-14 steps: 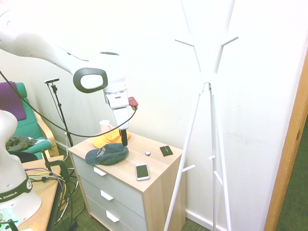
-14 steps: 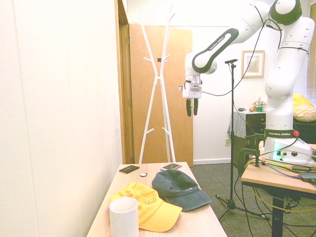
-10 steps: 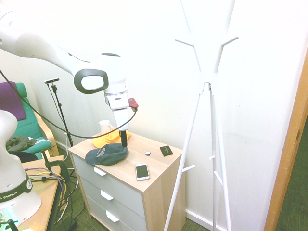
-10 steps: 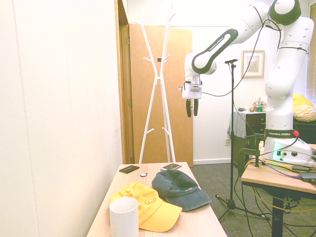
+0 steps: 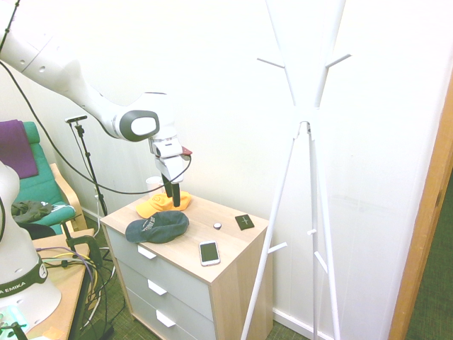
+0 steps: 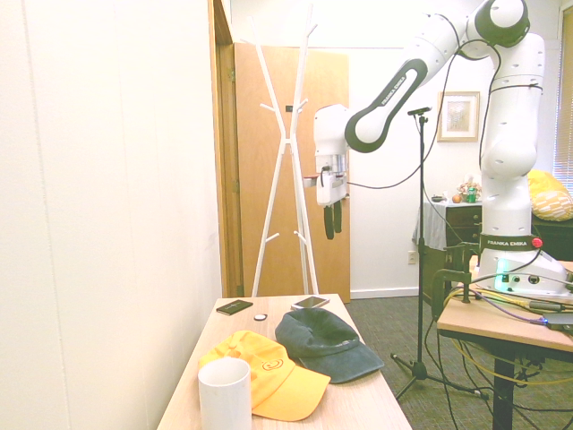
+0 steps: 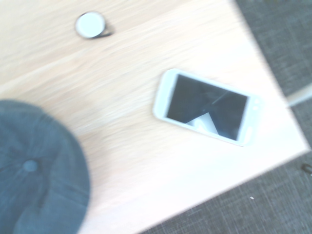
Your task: Hang the cap
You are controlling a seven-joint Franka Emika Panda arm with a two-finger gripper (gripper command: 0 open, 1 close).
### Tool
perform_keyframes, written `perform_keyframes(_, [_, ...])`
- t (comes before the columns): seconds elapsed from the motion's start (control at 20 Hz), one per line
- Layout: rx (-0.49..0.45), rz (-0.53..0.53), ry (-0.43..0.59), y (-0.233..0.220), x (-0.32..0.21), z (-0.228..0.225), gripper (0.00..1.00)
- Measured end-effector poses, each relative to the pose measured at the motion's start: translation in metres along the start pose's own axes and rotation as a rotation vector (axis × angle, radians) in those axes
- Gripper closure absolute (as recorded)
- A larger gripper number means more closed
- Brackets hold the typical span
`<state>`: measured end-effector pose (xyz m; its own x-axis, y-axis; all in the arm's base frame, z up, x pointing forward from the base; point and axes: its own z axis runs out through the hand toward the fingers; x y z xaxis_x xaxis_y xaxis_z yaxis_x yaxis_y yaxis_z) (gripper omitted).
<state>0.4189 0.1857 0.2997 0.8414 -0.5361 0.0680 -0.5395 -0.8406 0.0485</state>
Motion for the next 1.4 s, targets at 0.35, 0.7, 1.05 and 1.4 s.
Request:
perform_keyframes(0.35, [-0.046,-0.153,0.024,-0.061,-0.041,0.073,0.00])
perform_keyframes(0.7, [-0.040,-0.289,0.040,-0.104,-0.064,0.130,0.00])
perform_keyframes(1.05, [-0.067,-0.381,0.054,-0.131,-0.107,0.157,0.00])
perform_keyframes(1.4, [-0.048,-0.413,0.090,-0.136,-0.115,0.160,1.00])
